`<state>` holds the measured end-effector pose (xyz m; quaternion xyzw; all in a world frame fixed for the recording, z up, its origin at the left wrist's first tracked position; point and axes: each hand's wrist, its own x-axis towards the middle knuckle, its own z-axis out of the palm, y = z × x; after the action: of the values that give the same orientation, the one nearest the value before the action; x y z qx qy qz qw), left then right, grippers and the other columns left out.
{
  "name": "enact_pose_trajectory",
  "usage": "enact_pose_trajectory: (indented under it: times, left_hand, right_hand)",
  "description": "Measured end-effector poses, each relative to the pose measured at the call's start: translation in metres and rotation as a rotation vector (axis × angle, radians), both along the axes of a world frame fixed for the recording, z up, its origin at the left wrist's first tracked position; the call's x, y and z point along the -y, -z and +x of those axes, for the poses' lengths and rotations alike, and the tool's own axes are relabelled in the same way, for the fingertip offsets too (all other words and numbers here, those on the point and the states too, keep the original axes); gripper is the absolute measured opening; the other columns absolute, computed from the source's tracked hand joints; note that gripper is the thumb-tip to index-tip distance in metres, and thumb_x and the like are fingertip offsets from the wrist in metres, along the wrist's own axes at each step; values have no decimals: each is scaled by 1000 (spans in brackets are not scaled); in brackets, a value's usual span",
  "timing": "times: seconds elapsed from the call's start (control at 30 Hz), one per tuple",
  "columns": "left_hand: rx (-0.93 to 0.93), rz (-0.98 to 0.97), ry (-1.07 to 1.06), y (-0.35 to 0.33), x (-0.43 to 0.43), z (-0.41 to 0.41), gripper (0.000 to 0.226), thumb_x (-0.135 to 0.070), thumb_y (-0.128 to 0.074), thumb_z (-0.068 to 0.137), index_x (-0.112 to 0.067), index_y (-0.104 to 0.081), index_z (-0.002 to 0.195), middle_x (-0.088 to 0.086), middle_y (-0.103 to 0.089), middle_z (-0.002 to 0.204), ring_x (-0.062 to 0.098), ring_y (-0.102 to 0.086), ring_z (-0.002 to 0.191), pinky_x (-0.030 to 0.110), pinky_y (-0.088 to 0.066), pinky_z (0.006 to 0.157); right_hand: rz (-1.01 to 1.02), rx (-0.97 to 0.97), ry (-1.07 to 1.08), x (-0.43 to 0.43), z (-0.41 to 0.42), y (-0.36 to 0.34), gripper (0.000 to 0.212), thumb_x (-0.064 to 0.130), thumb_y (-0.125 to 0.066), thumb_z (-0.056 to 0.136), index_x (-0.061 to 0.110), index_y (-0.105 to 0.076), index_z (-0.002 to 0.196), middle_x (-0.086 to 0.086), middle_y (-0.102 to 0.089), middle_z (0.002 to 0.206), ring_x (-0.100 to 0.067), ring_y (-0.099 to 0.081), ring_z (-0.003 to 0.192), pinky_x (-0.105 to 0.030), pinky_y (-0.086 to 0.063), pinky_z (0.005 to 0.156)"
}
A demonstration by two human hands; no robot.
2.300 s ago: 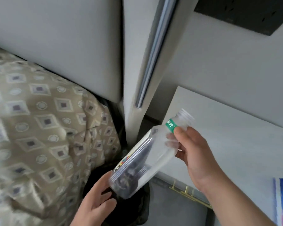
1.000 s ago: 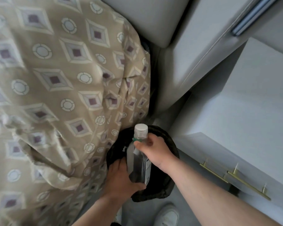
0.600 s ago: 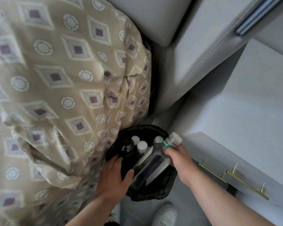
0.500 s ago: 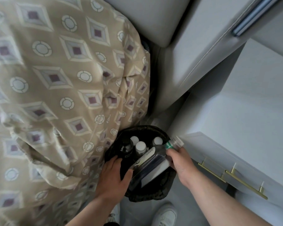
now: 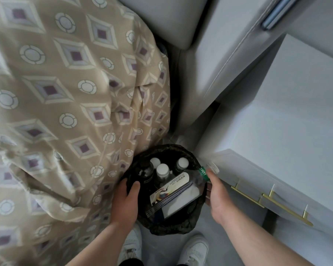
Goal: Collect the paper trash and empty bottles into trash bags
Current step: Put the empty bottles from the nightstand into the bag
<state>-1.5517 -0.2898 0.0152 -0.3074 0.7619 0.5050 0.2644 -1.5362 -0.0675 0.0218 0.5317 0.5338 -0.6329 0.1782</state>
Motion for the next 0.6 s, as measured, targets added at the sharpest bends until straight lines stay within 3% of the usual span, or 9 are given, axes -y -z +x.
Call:
enact_pose_trajectory:
  times: [0.1,0.13,0.23,0.43,0.5,0.6]
  left_hand:
    - [92,111,-168,11,2,-9,59,-53,-56,77,-22,-54,127,-5,-55,129,19,-52,119,41,-37,107]
    - [112,142,-204,16,4,-11,61,-56,-56,72,-21,-58,122,1,-59,127,22,-55,115,45,-40,105]
    - [143,225,-271,24,7,-16,39,-50,-57,77,-22,-68,104,5,-68,115,23,-63,106,46,-44,101]
    - [254,311,-267,1,3,-13,33,-41,-44,96,-19,-63,113,2,-67,109,21,-61,99,31,-47,76]
    - [272,280,-246,-18,2,-9,34,-40,-44,96,-16,-62,112,4,-66,107,24,-60,97,33,-48,79]
    - [283,258,-192,-45,5,3,38,-54,-52,85,-21,-68,94,3,-71,99,23,-65,90,39,-47,93]
  right_hand:
    - [-27,8,-21,-1,1,3,42,53,-50,91,17,-70,103,-7,-73,103,-23,-63,103,-40,-40,105]
    - [-29,13,-22,-1,0,2,41,52,-50,91,17,-69,102,-6,-73,101,-23,-63,102,-40,-40,104]
    - [-17,4,-32,-2,0,1,36,49,-50,93,19,-70,97,-5,-73,99,-22,-64,97,-38,-42,100]
    - [29,-1,-56,-3,7,-12,34,42,-53,92,16,-69,104,-6,-74,101,-22,-66,97,-34,-48,83]
    - [49,-13,-81,-4,11,-21,35,40,-55,91,12,-70,105,-8,-75,99,-24,-68,96,-32,-48,79]
    - [52,-16,-119,-5,17,-48,37,43,-60,86,10,-69,99,-10,-74,97,-25,-68,94,-37,-48,92]
